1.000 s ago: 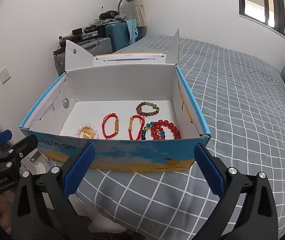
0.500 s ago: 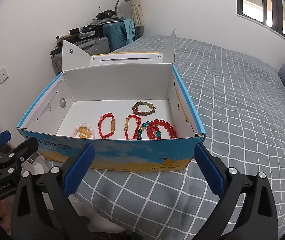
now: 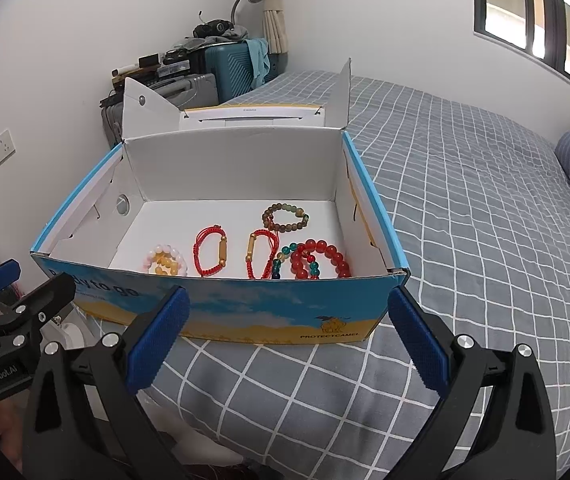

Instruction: Organize jewelry

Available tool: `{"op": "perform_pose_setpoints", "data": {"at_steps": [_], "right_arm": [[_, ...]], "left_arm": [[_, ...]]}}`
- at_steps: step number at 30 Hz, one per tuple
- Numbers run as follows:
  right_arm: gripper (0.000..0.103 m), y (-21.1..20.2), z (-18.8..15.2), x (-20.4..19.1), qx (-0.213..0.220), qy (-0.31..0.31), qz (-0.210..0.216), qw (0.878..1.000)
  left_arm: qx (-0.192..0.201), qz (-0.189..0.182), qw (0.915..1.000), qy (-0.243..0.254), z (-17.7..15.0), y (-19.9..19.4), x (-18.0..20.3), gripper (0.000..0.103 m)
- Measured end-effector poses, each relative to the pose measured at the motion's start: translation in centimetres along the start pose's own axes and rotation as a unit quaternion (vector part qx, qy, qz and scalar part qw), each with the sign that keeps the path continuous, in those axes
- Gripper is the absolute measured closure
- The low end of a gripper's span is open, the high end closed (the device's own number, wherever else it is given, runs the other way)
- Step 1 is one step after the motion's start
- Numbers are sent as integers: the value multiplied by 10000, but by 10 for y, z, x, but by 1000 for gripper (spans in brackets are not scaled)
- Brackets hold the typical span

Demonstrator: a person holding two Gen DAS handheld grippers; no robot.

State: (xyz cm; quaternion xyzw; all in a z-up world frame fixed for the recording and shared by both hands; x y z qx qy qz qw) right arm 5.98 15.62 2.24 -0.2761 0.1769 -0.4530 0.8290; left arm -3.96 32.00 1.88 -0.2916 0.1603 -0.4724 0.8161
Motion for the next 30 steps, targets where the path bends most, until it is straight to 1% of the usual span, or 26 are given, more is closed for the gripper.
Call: {"op": "perform_pose_setpoints", "data": {"at_steps": [30], "right_arm": [[8, 3, -6, 0, -55, 3, 4, 10000]], "left_arm": [[-7, -59, 10000, 32, -1, -1, 5, 6]]}}
Point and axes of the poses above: each gripper's, at about its wrist camera, not at the fingertips, and y roughly the way its jaws point, x to its right, z to its top, the point moved 6 cm from there along y, roughly the way its jaws point, and after that the axes turned 3 degrees about x, right-handed, at the moved point
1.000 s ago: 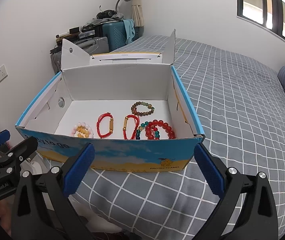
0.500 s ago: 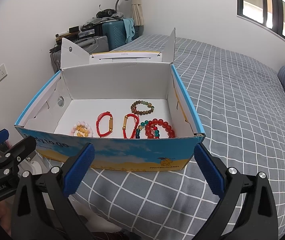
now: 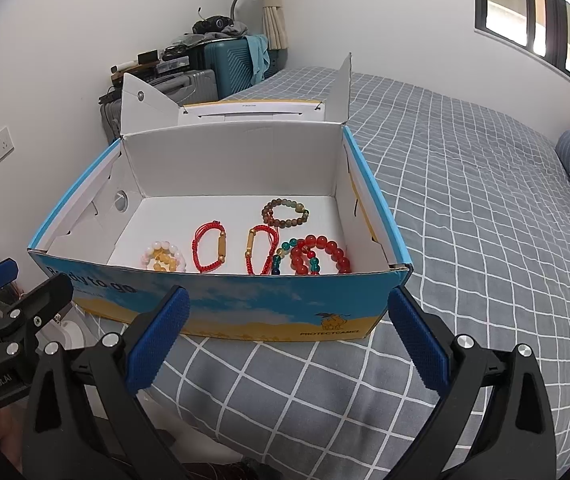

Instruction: Organize jewelry

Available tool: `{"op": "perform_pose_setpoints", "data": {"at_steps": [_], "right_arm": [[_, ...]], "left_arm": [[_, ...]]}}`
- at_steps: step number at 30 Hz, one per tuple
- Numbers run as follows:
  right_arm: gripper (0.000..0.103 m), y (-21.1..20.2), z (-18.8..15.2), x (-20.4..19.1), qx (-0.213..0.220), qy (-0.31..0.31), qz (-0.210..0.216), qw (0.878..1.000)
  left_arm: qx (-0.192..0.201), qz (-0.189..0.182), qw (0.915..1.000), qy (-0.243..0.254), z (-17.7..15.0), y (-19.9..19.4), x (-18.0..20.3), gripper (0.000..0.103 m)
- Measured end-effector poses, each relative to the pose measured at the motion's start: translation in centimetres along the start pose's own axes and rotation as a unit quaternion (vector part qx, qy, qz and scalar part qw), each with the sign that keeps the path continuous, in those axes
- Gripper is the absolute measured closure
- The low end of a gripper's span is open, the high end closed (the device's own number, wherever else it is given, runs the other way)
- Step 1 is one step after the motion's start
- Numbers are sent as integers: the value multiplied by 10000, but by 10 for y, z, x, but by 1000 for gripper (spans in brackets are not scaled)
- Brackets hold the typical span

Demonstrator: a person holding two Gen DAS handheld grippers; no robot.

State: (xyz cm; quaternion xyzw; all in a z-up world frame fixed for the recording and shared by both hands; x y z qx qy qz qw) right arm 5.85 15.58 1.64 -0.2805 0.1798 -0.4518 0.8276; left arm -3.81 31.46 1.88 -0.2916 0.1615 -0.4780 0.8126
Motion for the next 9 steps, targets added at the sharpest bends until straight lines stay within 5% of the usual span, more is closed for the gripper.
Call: {"op": "perform_pose_setpoints", "data": {"at_steps": [9], "right_arm": [[8, 0, 0, 0, -7, -5, 5, 10000]], "left_arm": [[44, -38, 10000, -31, 1, -1, -1, 6]]}}
Point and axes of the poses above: each gripper's, at about its wrist camera, not at the fingertips, and y roughly the way its jaws point, x to its right, z to its top, the point moved 6 cm from there along y, roughly the way its jaws point, and after that the axes turned 3 degrees about x, right-handed, at the moved point
